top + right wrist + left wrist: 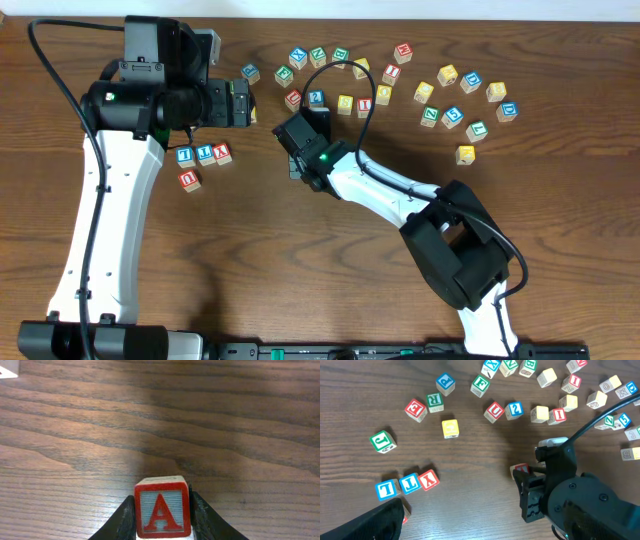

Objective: Spell out AI2
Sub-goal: 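Carry the A block toward the table center and set it down, then move the right gripper to the red I block and grasp it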

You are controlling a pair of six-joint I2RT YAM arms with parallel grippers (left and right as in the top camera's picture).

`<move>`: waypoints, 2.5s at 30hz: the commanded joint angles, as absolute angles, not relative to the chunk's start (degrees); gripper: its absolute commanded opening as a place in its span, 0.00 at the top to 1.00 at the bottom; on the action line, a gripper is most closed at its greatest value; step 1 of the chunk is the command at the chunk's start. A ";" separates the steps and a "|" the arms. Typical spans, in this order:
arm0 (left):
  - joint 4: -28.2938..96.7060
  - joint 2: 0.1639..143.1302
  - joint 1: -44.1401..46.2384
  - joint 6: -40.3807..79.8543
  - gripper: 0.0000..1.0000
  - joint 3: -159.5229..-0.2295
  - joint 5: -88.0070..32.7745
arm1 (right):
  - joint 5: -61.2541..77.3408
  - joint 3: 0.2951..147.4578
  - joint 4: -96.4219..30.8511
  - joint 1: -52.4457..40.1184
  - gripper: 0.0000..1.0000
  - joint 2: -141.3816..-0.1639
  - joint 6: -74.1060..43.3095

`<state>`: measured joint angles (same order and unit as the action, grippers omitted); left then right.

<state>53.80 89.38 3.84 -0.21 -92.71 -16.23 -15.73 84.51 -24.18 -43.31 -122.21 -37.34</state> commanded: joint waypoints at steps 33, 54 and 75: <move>53.95 90.24 3.60 -0.16 0.01 -93.97 -16.27 | -8.45 88.23 -32.53 -39.72 0.55 -115.70 -39.97; 53.95 90.24 3.60 -0.16 0.01 -93.97 -16.27 | -4.34 108.20 -45.45 -23.27 0.60 -117.91 -18.11; 53.95 90.24 3.60 -0.16 0.01 -93.97 -16.27 | -3.88 108.97 -34.70 -21.74 0.62 -133.86 -14.06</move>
<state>53.80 89.52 3.84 -0.23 -92.71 -16.23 -4.23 108.57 -34.54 -21.87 -132.07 -15.62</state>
